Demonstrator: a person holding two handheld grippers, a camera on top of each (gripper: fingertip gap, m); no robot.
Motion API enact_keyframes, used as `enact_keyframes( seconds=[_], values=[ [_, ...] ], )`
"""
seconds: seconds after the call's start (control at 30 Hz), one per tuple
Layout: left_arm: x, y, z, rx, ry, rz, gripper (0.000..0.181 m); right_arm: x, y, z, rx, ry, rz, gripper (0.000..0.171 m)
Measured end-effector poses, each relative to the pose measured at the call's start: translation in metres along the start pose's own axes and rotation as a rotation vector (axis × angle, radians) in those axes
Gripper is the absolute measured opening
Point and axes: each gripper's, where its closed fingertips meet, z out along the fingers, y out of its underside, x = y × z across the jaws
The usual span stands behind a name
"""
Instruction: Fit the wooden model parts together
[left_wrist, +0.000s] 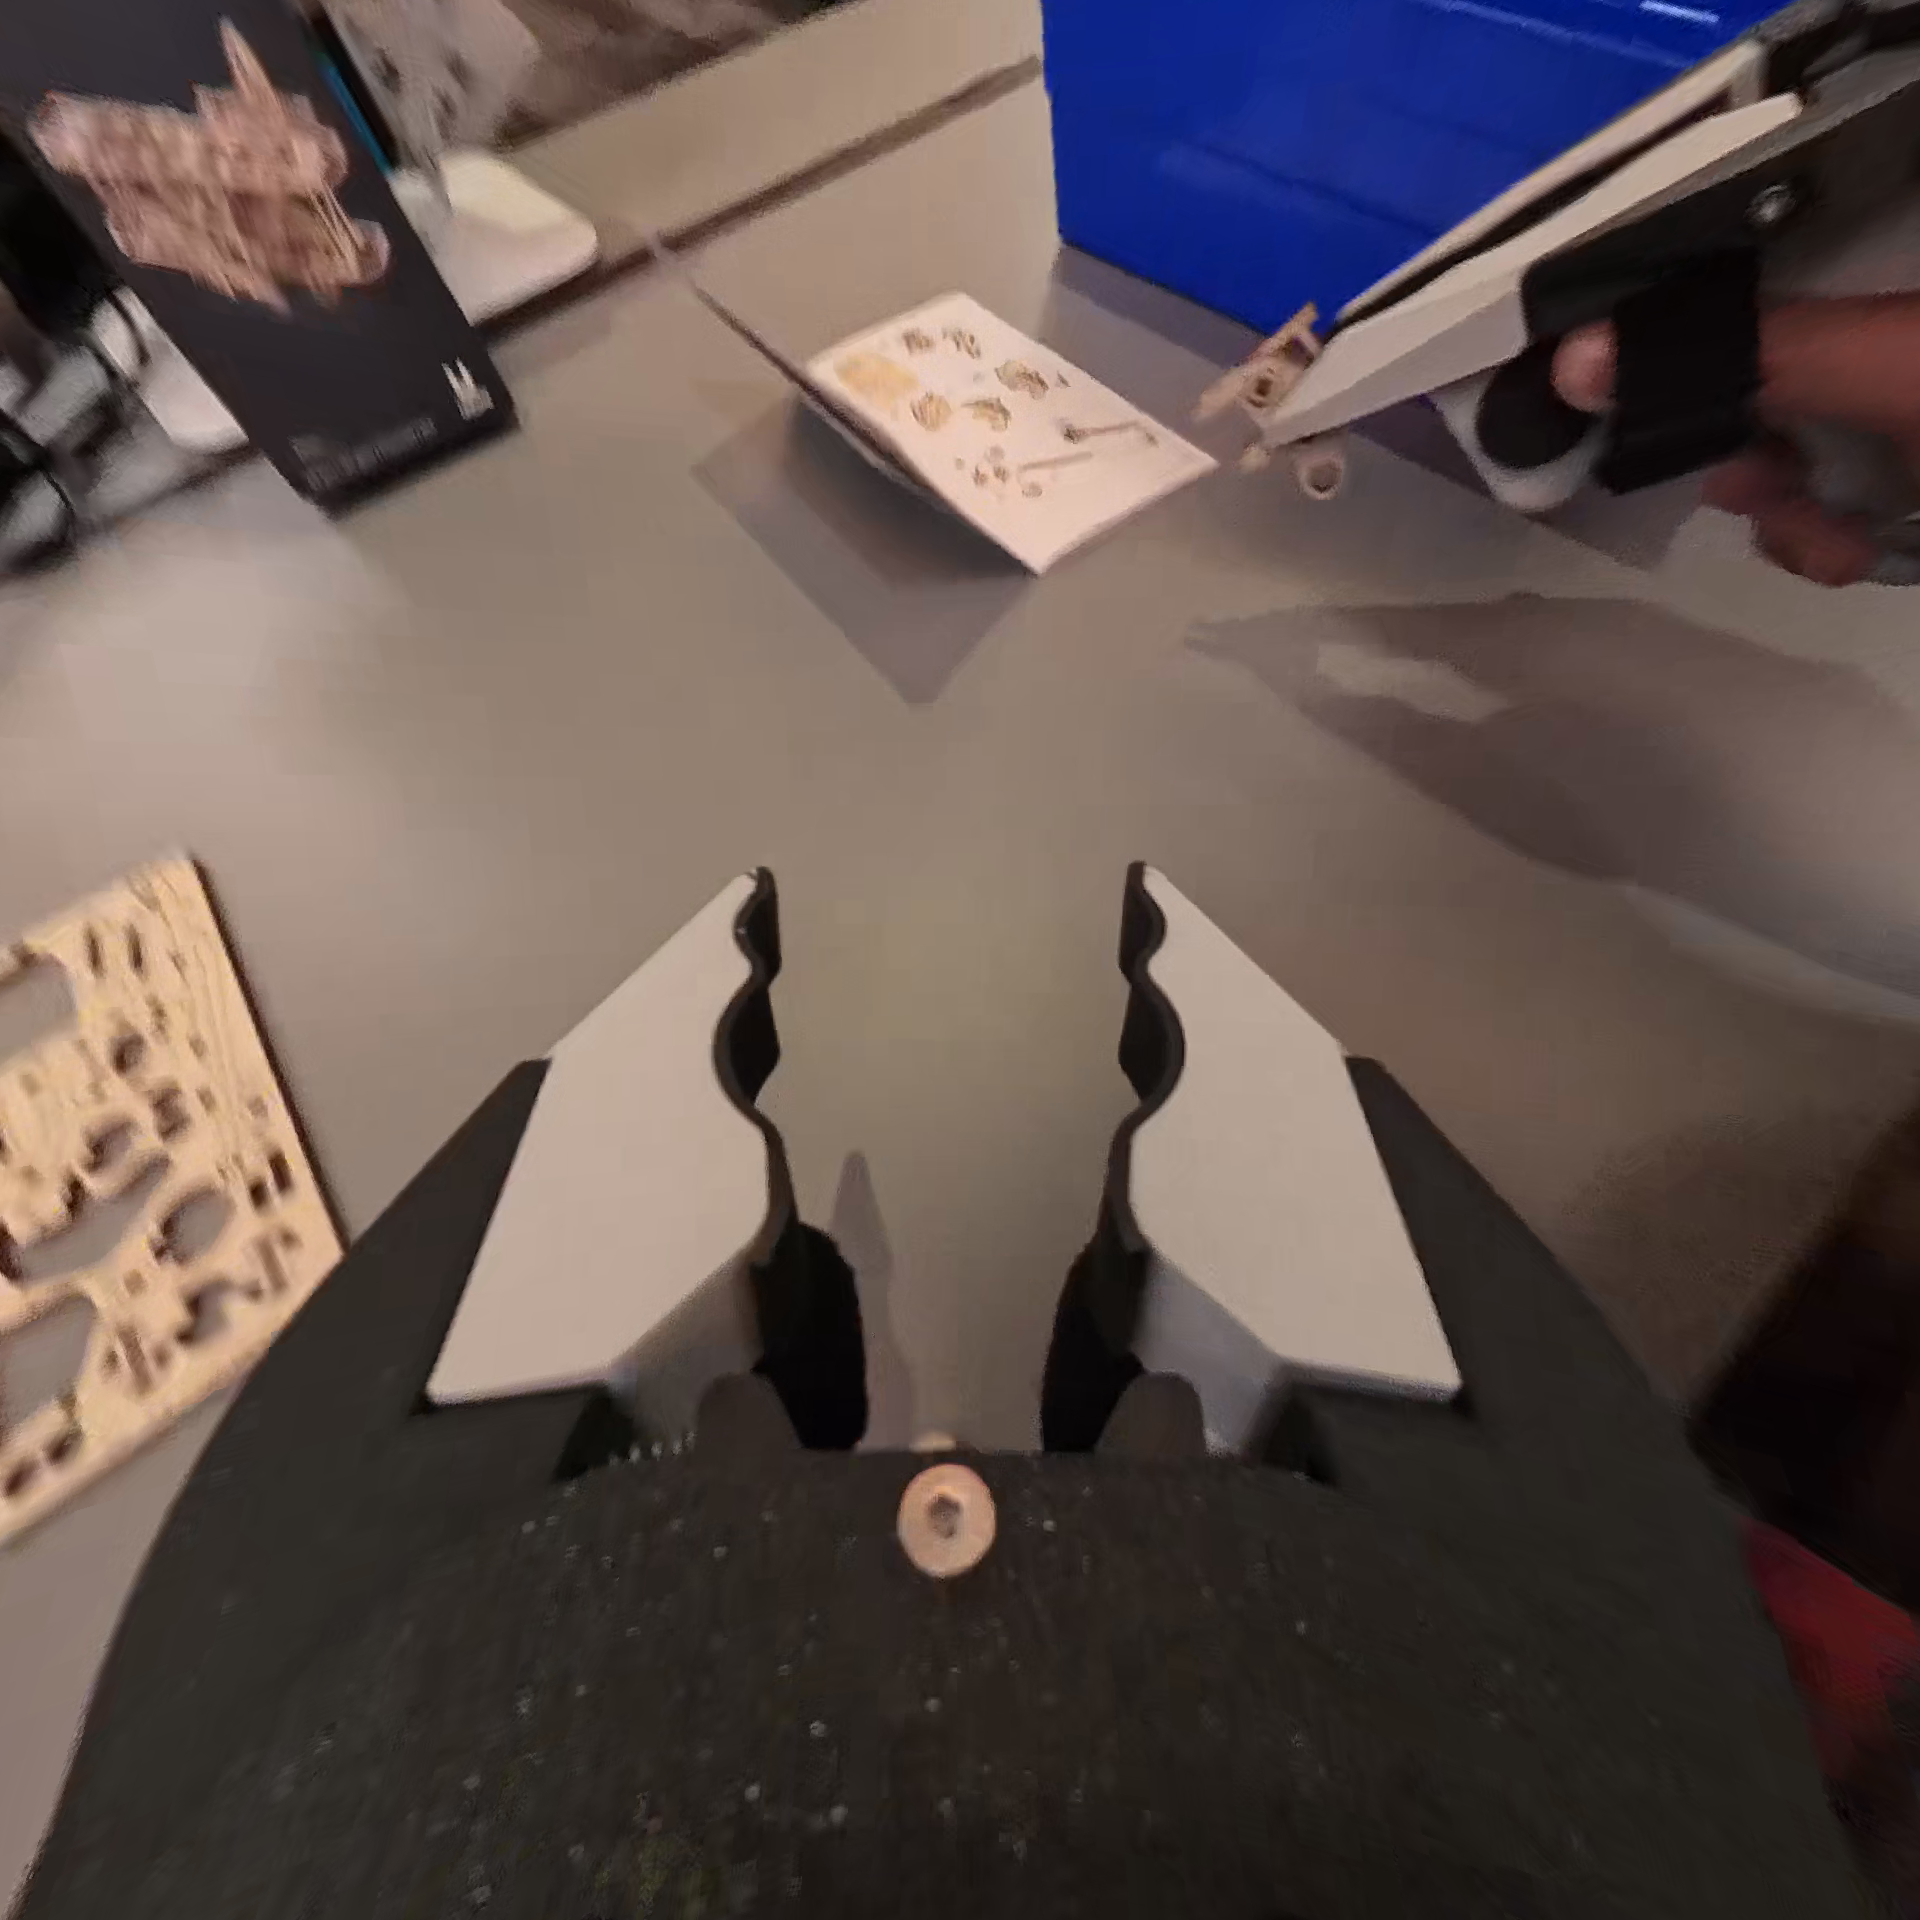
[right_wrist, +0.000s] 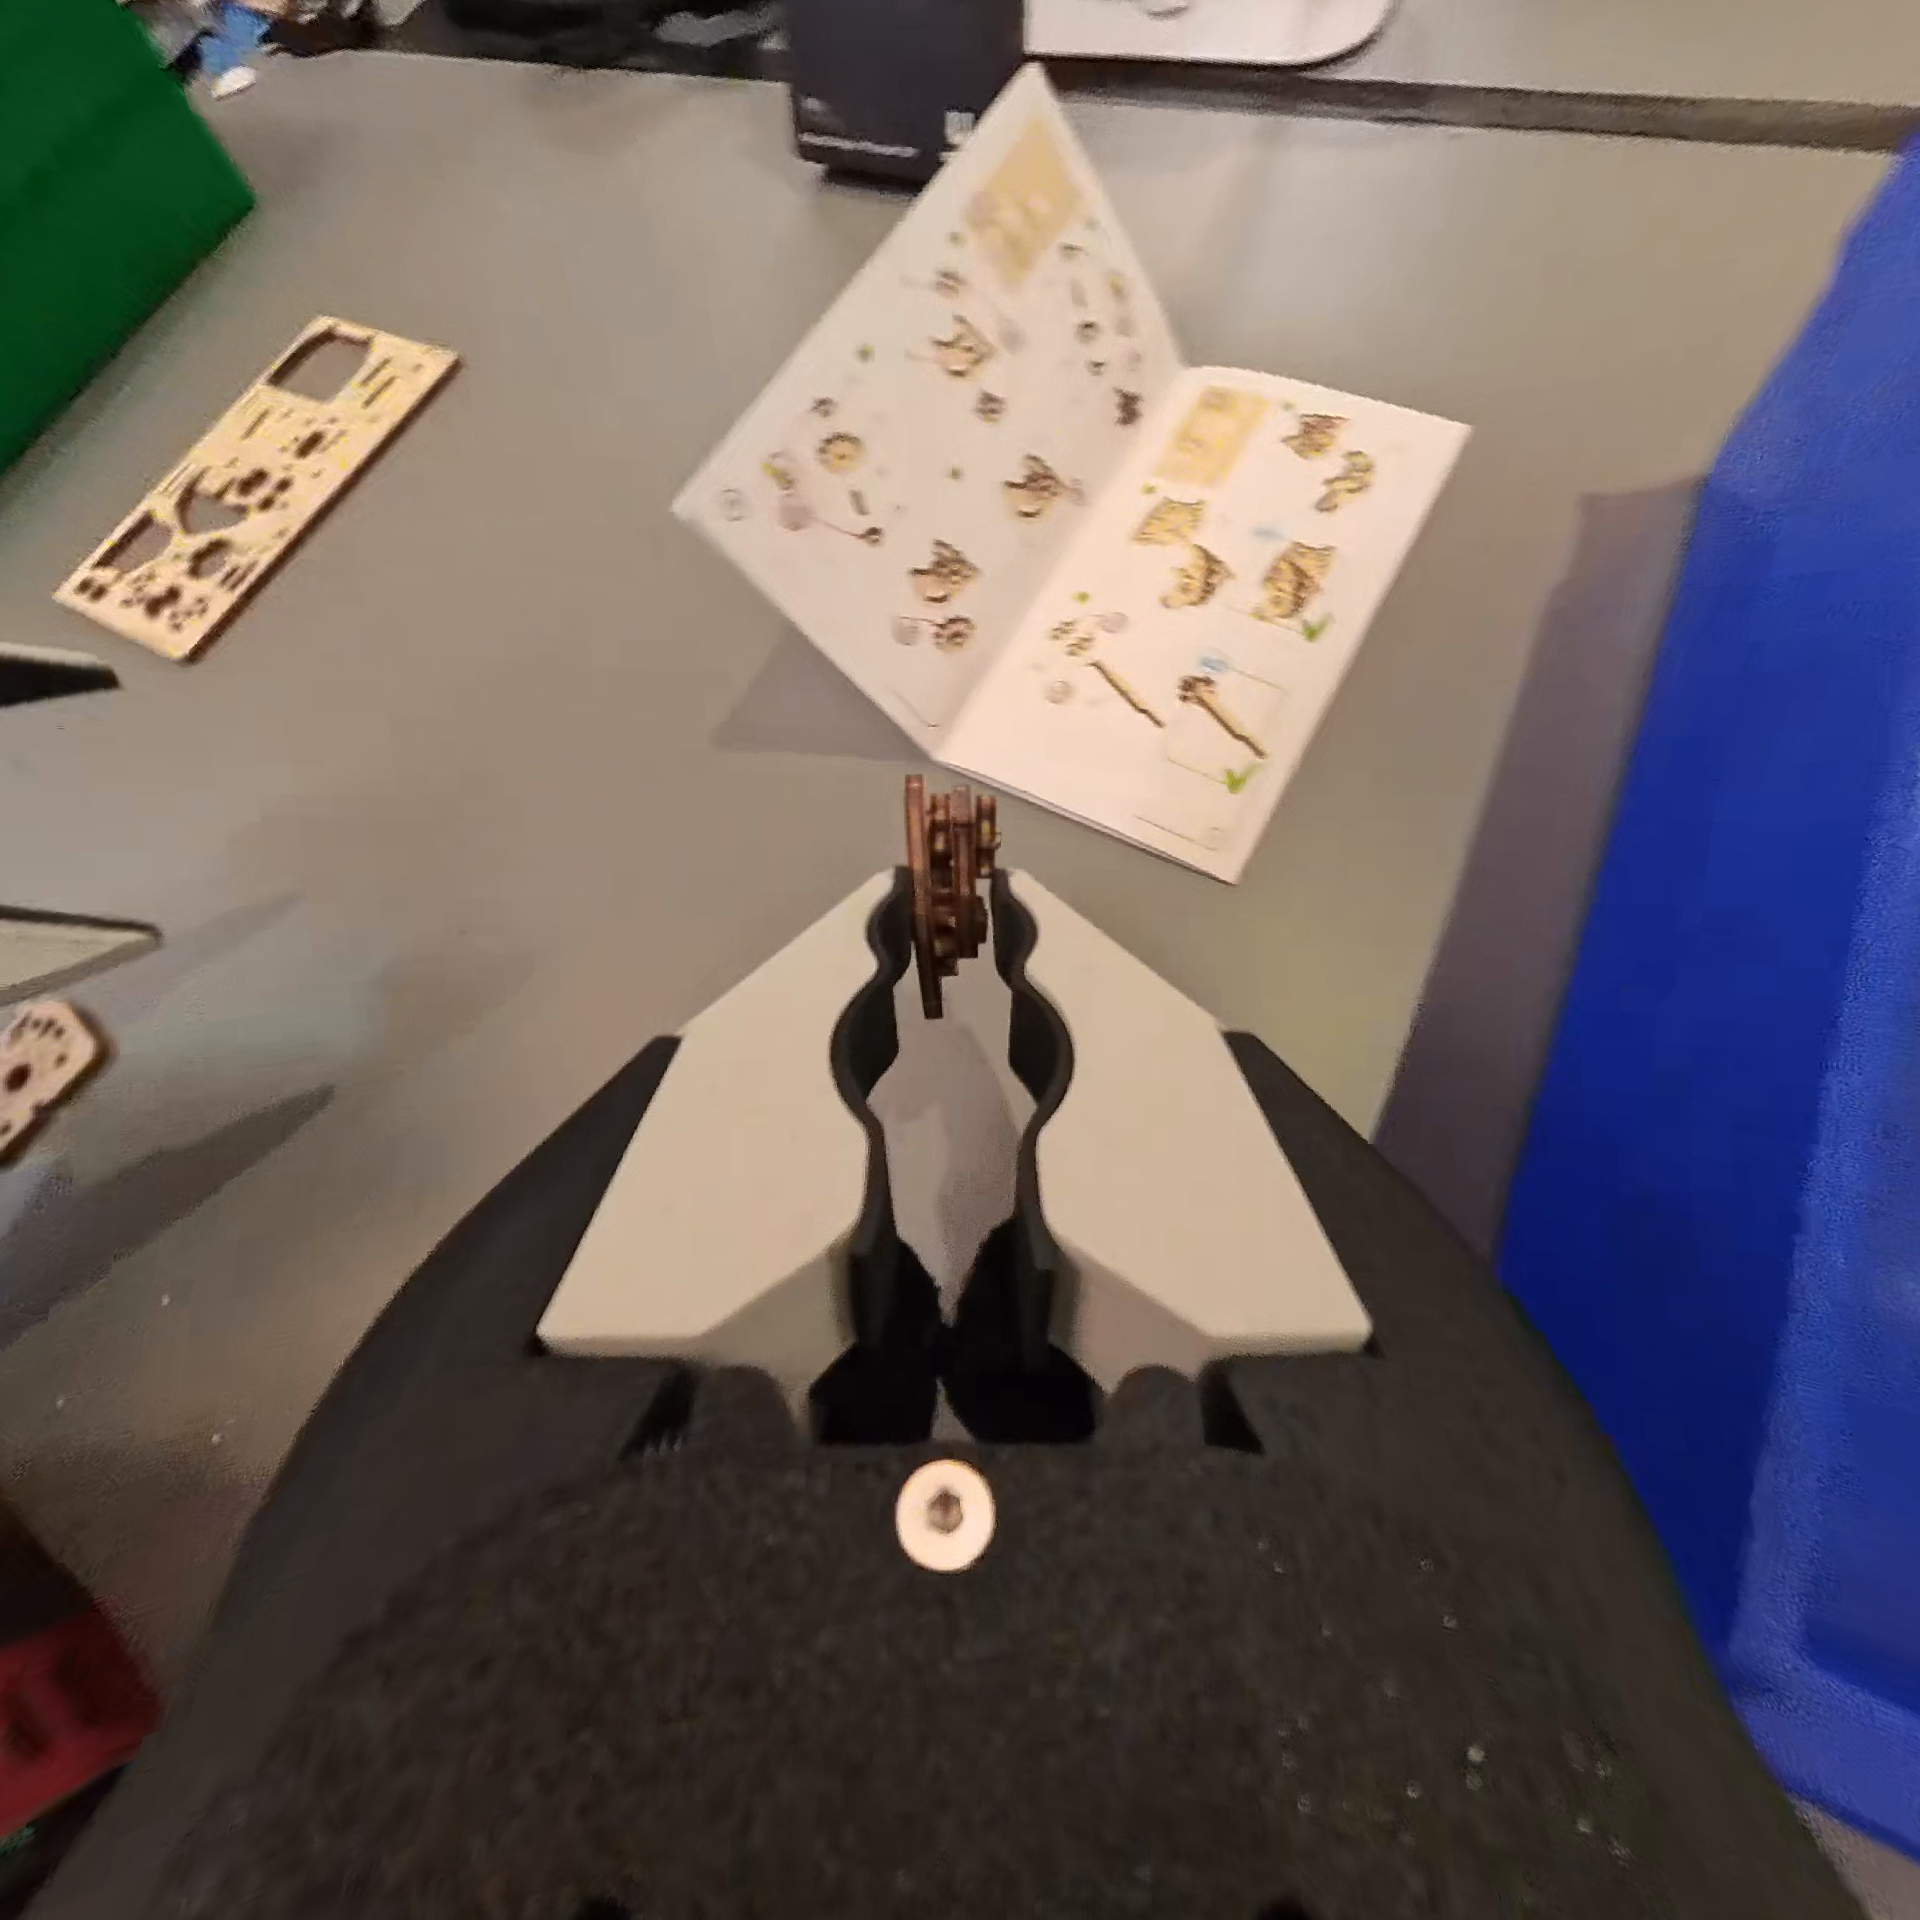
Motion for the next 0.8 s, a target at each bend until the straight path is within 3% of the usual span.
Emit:
enact_keyframes(
  seconds=[0.13, 0.23, 0.37, 0.57, 0.8],
  values=[
    [-0.008, -0.036, 0.03, 0.133, -0.082, 0.154, 0.056, 0.011, -0.003, -0.004, 0.018, 0.028, 0.05, 0.014],
    [-0.009, -0.046, 0.047, 0.127, -0.059, 0.115, 0.044, 0.017, 0.005, 0.001, -0.024, 0.019, 0.052, 0.014],
    [-0.009, -0.038, 0.069, 0.034, 0.04, 0.006, 0.055, 0.011, 0.005, 0.006, -0.018, -0.024, 0.074, 0.014],
    [-0.01, -0.023, 0.091, -0.056, 0.109, -0.08, 0.059, -0.009, 0.013, 0.019, -0.054, -0.107, 0.057, 0.014],
    [0.001, -0.017, 0.105, -0.094, 0.207, -0.234, 0.05, -0.009, 0.014, 0.02, -0.052, -0.15, 0.061, 0.014]
  ],
)
